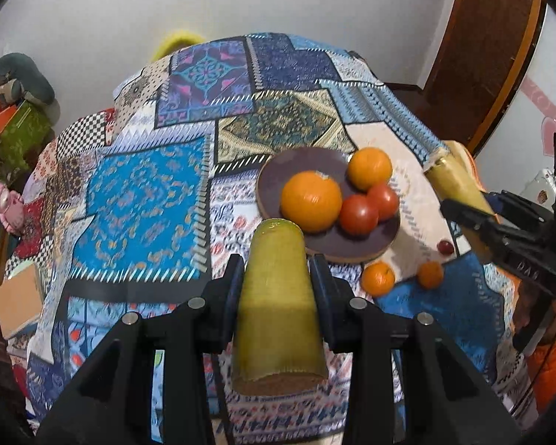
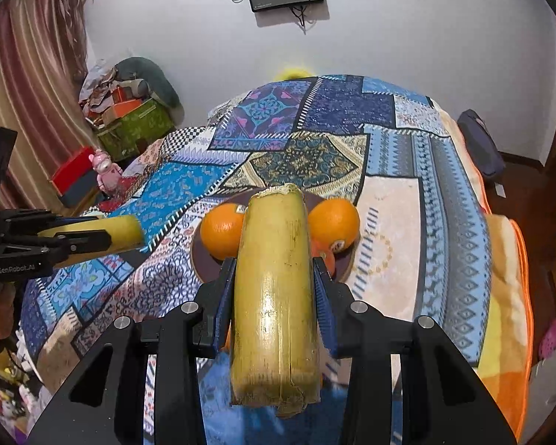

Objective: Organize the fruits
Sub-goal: 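Carry the right tool's yellow vegetable over the plate while the left tool carries its vegetable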

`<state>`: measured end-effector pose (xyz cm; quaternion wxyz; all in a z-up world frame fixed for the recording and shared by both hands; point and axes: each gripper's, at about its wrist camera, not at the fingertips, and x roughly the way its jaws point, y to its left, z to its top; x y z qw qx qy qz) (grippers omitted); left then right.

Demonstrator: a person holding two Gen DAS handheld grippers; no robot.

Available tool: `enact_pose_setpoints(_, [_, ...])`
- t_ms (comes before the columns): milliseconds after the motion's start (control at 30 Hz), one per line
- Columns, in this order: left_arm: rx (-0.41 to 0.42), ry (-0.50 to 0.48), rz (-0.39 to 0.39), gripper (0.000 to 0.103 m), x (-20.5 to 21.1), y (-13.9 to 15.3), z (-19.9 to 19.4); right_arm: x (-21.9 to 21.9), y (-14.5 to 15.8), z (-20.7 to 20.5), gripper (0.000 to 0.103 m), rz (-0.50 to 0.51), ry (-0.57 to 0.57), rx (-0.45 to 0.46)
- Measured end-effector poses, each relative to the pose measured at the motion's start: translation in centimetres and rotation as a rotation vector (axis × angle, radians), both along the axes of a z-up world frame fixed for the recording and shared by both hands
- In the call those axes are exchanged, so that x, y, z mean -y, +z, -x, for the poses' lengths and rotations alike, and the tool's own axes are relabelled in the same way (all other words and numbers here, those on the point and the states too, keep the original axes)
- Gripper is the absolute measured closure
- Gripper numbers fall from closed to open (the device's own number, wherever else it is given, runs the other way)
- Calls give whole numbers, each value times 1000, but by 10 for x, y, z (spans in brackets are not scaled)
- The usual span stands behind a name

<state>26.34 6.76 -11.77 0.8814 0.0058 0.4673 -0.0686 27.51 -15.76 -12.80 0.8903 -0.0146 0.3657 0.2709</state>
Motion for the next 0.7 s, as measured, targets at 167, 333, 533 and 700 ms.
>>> enact_pose_setpoints(167, [26,5,18,66,9,4,-22,-9,1,-15,67,7,7,5])
enact_pose_setpoints(333, [37,13,39,66,15,3,-47,-18,-3,-32,67,10,8,1])
enact_pose_setpoints(533, [26,9,52,66,25,-7,-74,-27,-12,-52,67,32,9,-14])
enact_pose_setpoints(700, [11,12,57,66,31,-18,-98,-32,-20,-68,67,50,11,-33])
